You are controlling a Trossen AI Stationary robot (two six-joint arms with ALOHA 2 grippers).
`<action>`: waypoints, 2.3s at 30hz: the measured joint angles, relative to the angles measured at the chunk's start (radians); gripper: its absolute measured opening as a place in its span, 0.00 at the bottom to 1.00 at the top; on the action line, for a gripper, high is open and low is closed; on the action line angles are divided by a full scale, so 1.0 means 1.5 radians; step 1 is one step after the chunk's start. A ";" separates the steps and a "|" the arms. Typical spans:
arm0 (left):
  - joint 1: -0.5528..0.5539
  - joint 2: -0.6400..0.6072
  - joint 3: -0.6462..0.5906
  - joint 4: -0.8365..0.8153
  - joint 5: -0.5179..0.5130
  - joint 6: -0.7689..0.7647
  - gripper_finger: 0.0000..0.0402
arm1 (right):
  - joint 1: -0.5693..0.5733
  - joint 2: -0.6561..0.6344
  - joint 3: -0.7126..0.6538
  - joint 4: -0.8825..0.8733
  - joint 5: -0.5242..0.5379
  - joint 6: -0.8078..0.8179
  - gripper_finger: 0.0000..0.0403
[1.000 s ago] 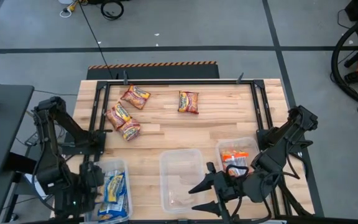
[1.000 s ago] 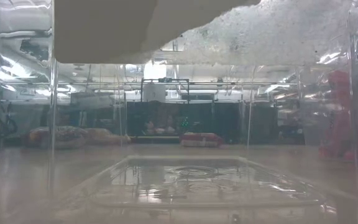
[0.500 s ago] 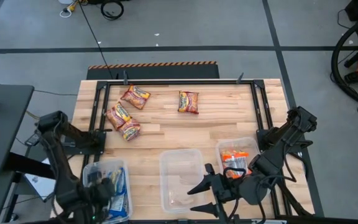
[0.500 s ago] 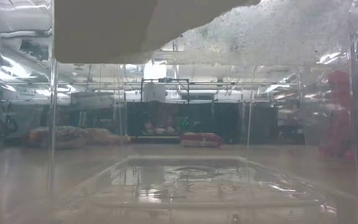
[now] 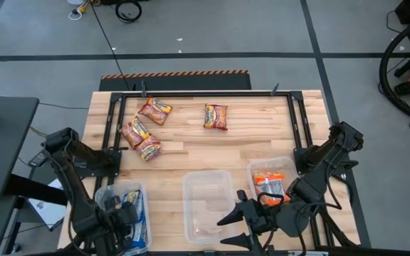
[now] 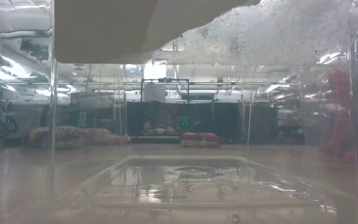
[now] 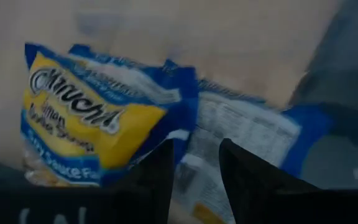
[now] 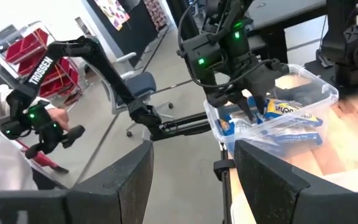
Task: Sort Maruchan noodles
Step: Adjust the blue noodle pack into the middle transparent bin
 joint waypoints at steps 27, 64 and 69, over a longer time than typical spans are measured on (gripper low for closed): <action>-0.007 0.076 0.039 -0.123 0.072 0.052 0.33 | -0.001 -0.001 0.000 -0.042 -0.002 -0.003 0.57; 0.030 -0.031 0.006 -0.093 0.118 0.115 0.01 | 0.000 -0.001 0.000 -0.067 -0.008 0.018 0.57; 0.034 -0.037 -0.005 -0.124 0.103 0.137 0.08 | 0.004 -0.001 0.000 -0.067 -0.008 0.027 0.57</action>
